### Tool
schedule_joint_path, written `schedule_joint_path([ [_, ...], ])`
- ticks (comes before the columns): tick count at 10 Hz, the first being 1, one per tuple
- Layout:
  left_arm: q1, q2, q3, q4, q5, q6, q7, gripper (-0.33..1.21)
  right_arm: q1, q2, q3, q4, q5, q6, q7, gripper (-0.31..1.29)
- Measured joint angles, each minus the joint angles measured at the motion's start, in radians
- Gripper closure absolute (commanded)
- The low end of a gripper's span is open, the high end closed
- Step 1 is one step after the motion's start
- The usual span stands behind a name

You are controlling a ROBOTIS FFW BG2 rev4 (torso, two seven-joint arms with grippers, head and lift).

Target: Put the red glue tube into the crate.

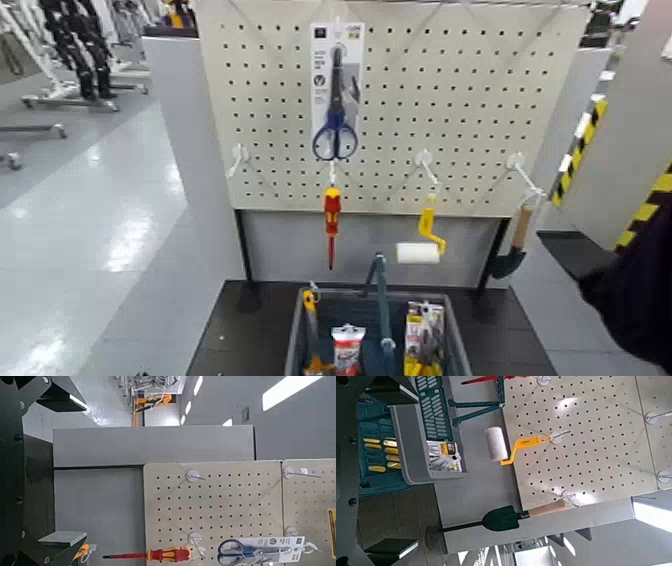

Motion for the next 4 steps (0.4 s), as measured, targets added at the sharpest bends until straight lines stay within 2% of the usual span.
schedule_joint_path([
  [2, -0.004, 0.028, -0.028, 0.002, 0.009, -0.006, 0.007, 0.21, 0.000, 0.000, -0.002, -0.003, 0.000, 0.008, 0.013, 0.11],
  [4, -0.009, 0.036, -0.034, 0.002, 0.012, -0.004, 0.002, 0.21, 0.000, 0.000, -0.007, -0.008, 0.005, 0.019, 0.018, 0.14],
])
